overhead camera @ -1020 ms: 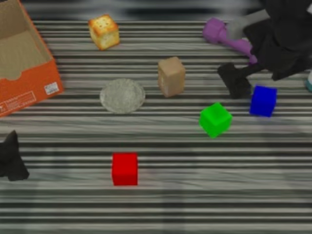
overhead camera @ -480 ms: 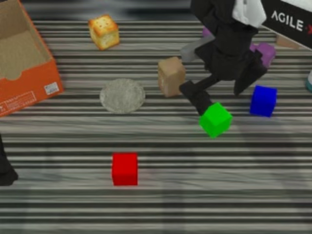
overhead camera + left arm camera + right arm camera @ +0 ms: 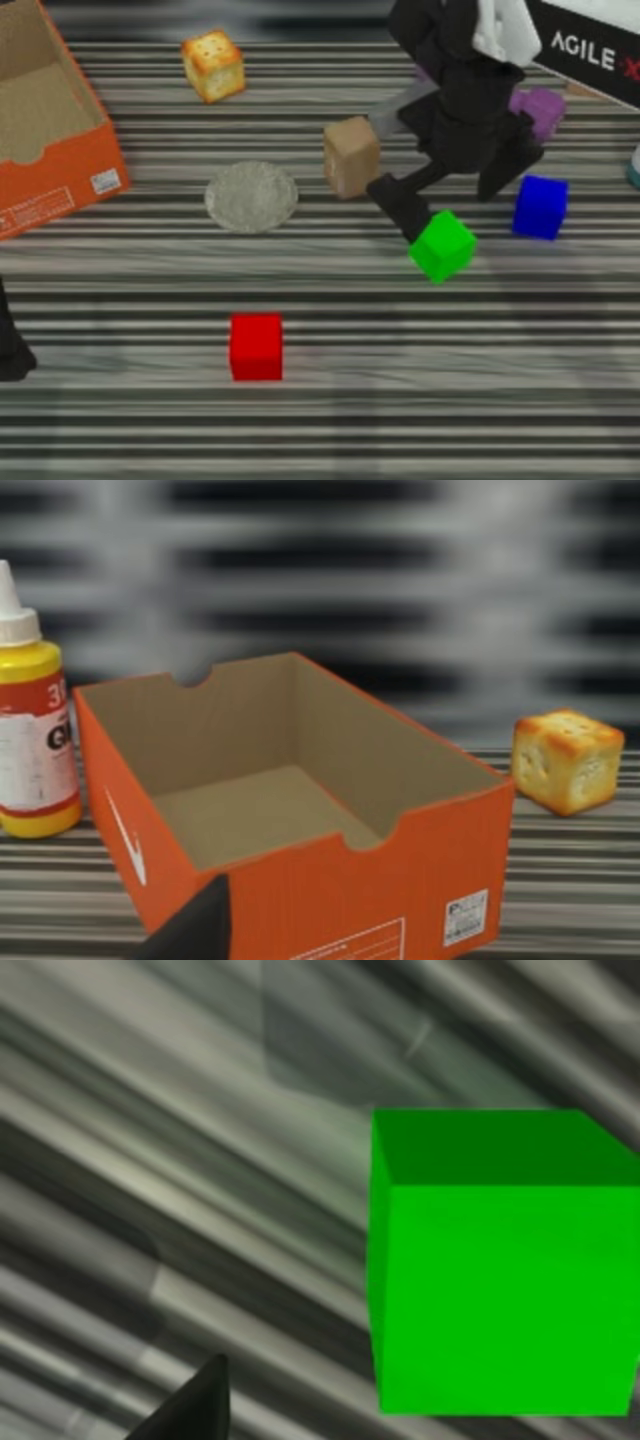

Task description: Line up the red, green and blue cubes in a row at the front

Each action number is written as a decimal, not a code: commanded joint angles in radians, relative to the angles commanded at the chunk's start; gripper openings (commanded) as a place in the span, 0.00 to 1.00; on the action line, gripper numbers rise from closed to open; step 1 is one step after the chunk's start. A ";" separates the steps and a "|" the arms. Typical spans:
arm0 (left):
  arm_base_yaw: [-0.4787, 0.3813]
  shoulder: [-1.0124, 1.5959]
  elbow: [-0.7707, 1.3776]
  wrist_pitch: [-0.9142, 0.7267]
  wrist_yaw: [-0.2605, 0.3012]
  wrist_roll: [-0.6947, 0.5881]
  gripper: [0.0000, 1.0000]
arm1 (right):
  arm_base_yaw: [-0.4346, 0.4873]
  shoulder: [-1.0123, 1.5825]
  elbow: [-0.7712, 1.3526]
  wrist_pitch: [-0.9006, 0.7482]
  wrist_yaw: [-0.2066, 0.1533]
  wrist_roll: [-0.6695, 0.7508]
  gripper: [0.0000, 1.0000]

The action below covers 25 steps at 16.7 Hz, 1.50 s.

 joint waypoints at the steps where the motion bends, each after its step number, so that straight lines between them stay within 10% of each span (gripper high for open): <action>1: 0.000 0.000 0.000 0.000 0.000 0.000 1.00 | 0.001 0.008 -0.026 0.034 0.000 0.000 1.00; 11: 0.000 0.000 0.000 0.000 0.000 0.000 1.00 | 0.003 0.058 -0.169 0.231 0.001 0.004 1.00; 25: 0.000 0.000 0.000 0.000 0.000 0.000 1.00 | 0.003 0.058 -0.169 0.231 0.001 0.004 0.00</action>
